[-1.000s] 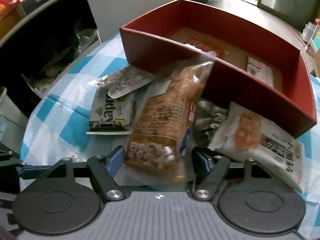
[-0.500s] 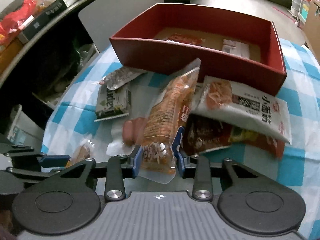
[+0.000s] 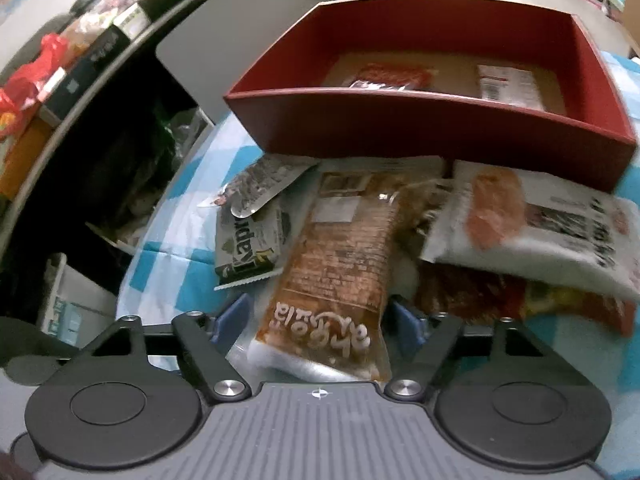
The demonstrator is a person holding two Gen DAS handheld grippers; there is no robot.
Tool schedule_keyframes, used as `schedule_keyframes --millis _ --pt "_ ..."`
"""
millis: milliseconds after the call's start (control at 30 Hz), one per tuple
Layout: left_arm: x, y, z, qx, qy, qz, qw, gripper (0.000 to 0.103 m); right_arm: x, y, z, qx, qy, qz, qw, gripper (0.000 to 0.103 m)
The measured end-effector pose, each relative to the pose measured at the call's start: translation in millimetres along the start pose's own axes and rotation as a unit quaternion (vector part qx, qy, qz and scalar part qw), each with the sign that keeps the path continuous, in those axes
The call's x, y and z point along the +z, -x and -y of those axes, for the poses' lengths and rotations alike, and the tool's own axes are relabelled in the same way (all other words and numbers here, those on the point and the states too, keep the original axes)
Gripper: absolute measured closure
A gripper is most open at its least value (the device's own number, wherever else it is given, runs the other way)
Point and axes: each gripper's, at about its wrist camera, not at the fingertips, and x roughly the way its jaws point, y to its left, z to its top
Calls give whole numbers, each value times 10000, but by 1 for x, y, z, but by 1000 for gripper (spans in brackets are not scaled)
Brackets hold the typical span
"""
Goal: Organize snacks
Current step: 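Lift the clear bar with left tool while right tool lifts bread packet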
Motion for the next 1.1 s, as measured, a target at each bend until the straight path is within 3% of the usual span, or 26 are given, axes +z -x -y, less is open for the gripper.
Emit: schedule_keyframes --millis 67,133,333,500,567,667,733,833,867,967,1033,1100 --pt "-3 0 5 121 -108 48 9999 74 2 -3 -6 -223 311 48 9993 28" --pt "-3 2 5 77 -61 70 9999 77 3 1 -6 -261 324 46 9991 40" --pt "5 14 -10 -287 397 300 9984 79 2 22 11 104 -36 166 9998 57" --pt "11 19 -11 -542 572 363 9962 79 0 25 13 657 -235 140 9975 61" --pt "11 17 -9 -521 549 331 9966 79 0 19 9 680 -262 98 9973 61" --pt "11 13 -7 -522 523 228 9970 79 4 9 9 897 -579 54 9943 50" --pt "10 9 -9 -523 543 145 9971 79 7 3 9 1092 -761 91 9911 33" --pt "9 3 -10 -531 603 -12 9968 79 8 -3 11 1374 -1033 140 9850 18" --pt "8 2 -10 -540 611 -53 9967 79 8 -4 14 1435 -1137 164 9830 17" --pt "8 3 -10 -598 604 -32 9964 79 7 -4 26 1556 -1364 124 9783 34" --pt "9 8 -10 -697 644 45 9955 79 3 -6 40 1707 -1699 52 9706 57" --pt "10 10 -10 -784 668 72 9947 79 -2 -9 46 1741 -1776 -23 9686 68"
